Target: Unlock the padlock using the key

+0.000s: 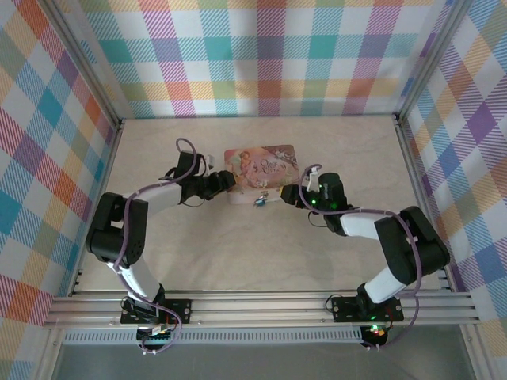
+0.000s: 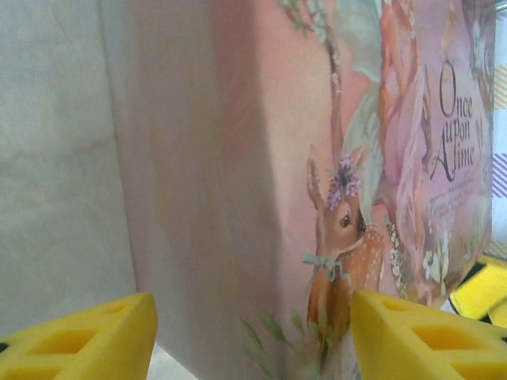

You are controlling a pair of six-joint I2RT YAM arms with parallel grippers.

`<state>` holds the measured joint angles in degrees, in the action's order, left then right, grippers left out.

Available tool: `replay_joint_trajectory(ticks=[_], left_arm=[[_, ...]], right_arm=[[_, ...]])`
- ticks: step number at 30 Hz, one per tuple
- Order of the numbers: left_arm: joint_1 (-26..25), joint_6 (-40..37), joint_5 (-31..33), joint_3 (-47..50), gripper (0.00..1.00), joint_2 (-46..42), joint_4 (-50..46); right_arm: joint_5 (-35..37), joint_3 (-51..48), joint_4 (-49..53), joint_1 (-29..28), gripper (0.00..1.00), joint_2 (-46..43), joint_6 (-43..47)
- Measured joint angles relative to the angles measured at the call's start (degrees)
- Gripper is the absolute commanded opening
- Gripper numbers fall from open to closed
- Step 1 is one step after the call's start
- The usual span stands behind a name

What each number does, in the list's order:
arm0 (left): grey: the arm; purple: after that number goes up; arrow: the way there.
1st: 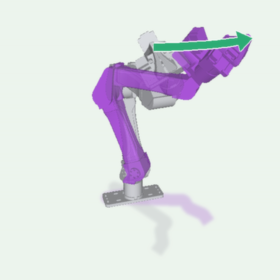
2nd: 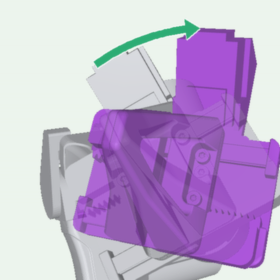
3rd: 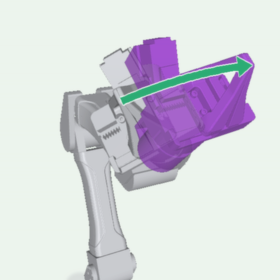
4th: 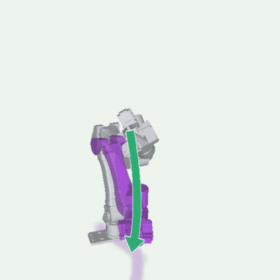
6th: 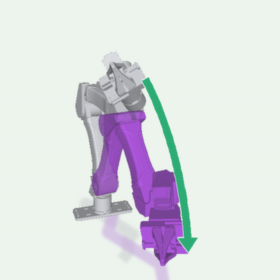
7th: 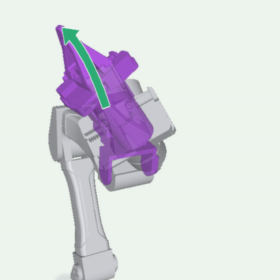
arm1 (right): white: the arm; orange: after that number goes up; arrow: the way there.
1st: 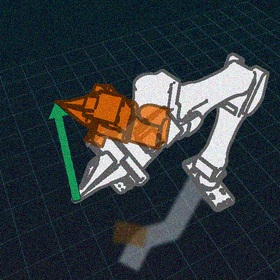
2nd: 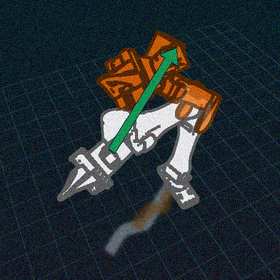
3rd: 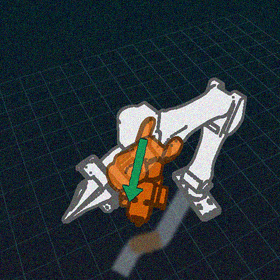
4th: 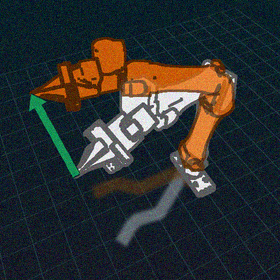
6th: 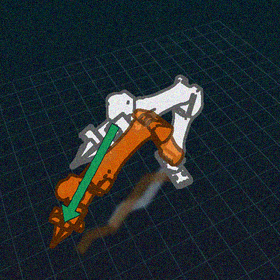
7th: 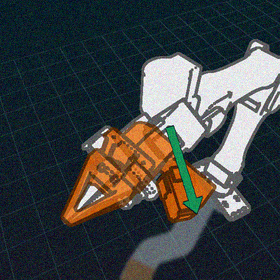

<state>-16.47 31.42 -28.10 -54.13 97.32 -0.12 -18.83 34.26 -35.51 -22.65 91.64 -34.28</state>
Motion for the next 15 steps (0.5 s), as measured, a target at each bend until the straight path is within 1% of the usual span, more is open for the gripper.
replay_joint_trajectory(ticks=[4, 10, 15], left_arm=[[-1.05, 0.46, 0.87, 1.55, 0.65, -2.21, -1.46], [-1.66, 0.44, 2.36, 1.90, 0.68, -4.04, -4.68], [-1.66, 0.39, 3.82, 1.22, 0.70, -5.97, -8.72]], right_arm=[[-1.31, 0.90, -1.77, 0.92, 0.49, 2.25, 0.55], [-1.90, 0.35, -4.24, 0.96, 0.50, 2.34, 0.94], [-3.02, -2.54, -6.75, 1.01, 0.56, 0.50, 1.84]])
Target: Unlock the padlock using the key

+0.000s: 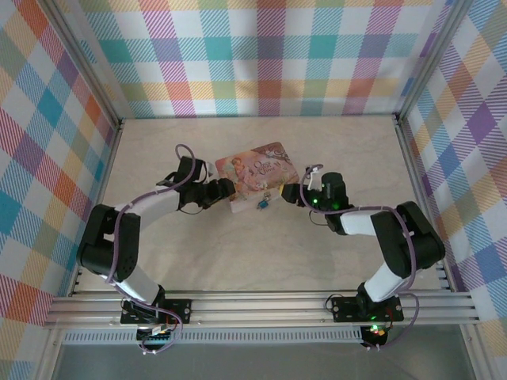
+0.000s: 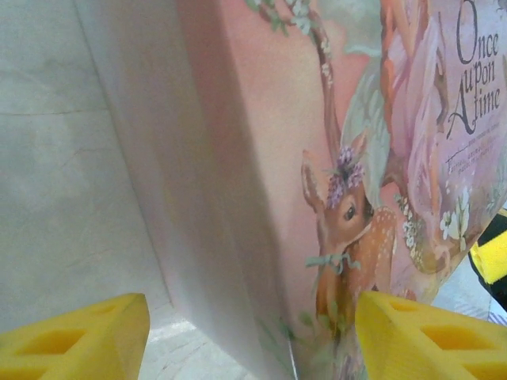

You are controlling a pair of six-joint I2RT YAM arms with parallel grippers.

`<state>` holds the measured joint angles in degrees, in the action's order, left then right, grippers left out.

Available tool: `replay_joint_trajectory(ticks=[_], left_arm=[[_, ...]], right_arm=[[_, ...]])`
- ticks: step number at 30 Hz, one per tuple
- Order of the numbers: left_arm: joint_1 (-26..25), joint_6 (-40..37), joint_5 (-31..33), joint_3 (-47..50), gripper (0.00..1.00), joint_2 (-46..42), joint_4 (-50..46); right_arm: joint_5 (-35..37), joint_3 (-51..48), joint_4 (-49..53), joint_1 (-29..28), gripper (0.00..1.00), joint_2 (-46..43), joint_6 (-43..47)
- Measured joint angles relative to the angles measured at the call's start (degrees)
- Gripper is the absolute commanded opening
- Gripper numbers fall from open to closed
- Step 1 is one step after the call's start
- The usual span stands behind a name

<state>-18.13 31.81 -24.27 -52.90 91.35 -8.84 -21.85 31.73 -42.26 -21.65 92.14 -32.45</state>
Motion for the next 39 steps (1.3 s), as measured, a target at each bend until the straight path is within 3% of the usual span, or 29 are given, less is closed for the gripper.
replay_joint_trajectory(ticks=[7, 13, 25, 39], left_arm=[[-0.09, -1.33, 0.72, -7.21, 0.70, -3.91, -5.97], [-1.88, -1.99, -1.01, -14.60, 0.69, -2.49, -7.52], [-4.31, -2.73, -4.17, -22.71, 0.64, 12.15, -7.72], [-4.52, -3.15, -4.33, -23.12, 0.64, 13.29, -7.61]], right_arm=[[-2.51, -4.28, -9.14, -0.90, 0.70, 0.13, -1.99], [-2.86, -4.28, -16.33, -4.24, 0.76, 6.05, -4.09], [-2.71, -0.33, -22.49, -6.95, 0.78, 15.28, -6.14], [-3.02, 2.08, -25.90, -7.82, 0.75, 21.14, -7.63]])
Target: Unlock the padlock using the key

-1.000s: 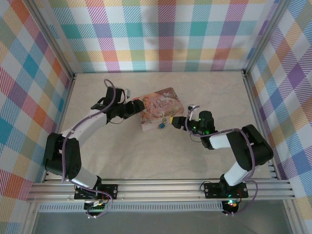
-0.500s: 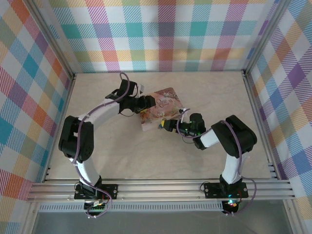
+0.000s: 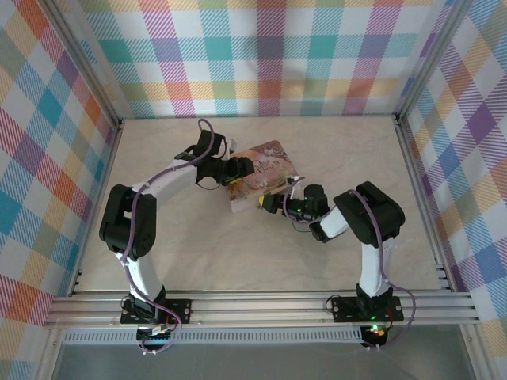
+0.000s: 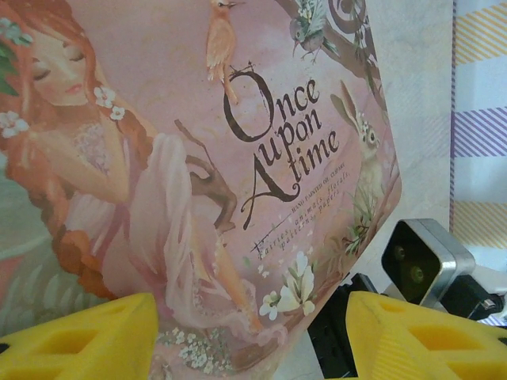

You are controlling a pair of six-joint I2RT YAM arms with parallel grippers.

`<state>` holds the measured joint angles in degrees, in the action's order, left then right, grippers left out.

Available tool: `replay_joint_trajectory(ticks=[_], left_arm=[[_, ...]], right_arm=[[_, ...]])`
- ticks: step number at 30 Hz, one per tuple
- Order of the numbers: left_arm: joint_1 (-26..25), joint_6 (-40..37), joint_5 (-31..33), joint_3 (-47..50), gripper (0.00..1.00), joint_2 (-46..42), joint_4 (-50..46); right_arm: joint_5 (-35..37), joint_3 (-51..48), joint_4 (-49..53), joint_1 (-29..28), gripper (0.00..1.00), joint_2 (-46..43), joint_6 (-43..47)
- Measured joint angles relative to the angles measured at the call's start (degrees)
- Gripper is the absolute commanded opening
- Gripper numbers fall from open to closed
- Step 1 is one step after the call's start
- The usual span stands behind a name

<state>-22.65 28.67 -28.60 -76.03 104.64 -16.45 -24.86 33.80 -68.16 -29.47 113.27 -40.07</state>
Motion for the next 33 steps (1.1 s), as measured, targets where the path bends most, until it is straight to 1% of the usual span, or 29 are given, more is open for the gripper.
replay_joint_trajectory(ticks=[11, 16, 27, 33], left_arm=[[-0.04, 0.00, 0.17, 0.00, 0.64, 0.11, 0.07], [-0.04, 0.00, 0.20, 0.00, 0.64, 0.11, 0.07], [-0.04, 0.00, 0.20, 0.00, 0.64, 0.11, 0.02], [-0.04, 0.00, 0.22, 0.00, 0.64, 0.11, 0.02]], right_arm=[[-1.20, 0.92, -1.81, -0.37, 0.66, 1.53, -0.28], [-2.43, 0.92, -4.63, -0.57, 0.58, 2.32, -0.87], [-2.47, 0.39, -4.85, -0.57, 0.44, 2.54, -1.07], [-2.91, -0.17, -5.53, -0.57, 0.45, 2.54, -1.07]])
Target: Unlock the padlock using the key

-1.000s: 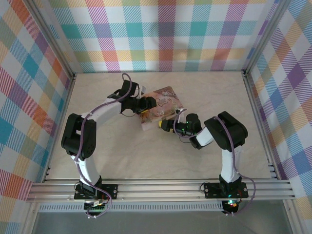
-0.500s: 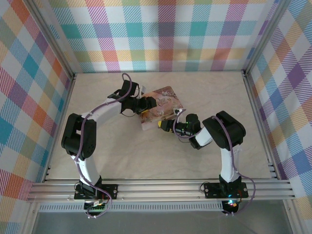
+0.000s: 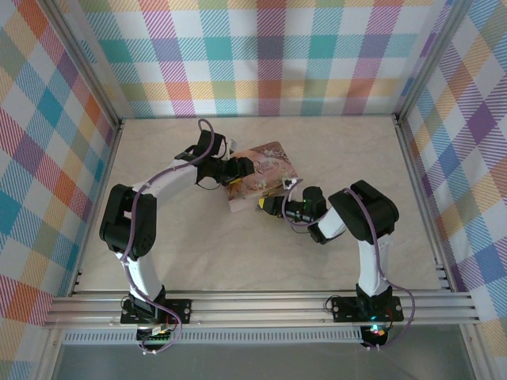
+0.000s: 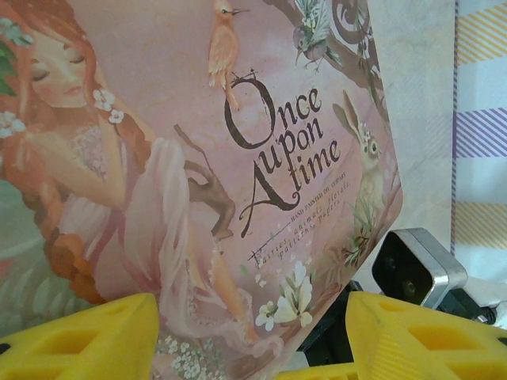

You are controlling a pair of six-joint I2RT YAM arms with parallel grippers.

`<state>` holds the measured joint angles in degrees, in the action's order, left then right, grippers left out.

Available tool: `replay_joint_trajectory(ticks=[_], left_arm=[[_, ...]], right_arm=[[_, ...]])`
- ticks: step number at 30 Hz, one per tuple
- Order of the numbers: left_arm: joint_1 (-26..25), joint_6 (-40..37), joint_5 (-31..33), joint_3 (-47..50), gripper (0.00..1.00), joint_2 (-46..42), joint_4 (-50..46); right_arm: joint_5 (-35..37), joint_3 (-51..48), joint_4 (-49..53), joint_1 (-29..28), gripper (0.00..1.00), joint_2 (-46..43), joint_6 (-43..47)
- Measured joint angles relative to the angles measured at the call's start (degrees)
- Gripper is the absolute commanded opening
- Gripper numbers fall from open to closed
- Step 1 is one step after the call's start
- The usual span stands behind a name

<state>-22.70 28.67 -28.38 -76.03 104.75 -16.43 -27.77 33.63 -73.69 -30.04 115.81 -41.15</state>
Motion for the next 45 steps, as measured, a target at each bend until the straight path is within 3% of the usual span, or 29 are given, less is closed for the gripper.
replay_joint_trajectory(ticks=[10, 30, 45], left_arm=[[0.00, 0.00, 0.22, 0.00, 0.64, 0.00, 0.00], [0.00, 0.00, 0.61, 0.00, 0.64, 0.00, 0.00], [-0.11, -0.70, 0.96, 2.56, 0.64, -1.38, 2.08]], right_arm=[[-0.66, -0.26, -0.02, 0.00, 0.36, 0.00, 1.07], [1.79, -1.33, 0.50, 0.07, 0.06, -0.13, 4.07], [5.25, -3.61, 1.40, -0.17, 0.00, -2.64, 2.36]])
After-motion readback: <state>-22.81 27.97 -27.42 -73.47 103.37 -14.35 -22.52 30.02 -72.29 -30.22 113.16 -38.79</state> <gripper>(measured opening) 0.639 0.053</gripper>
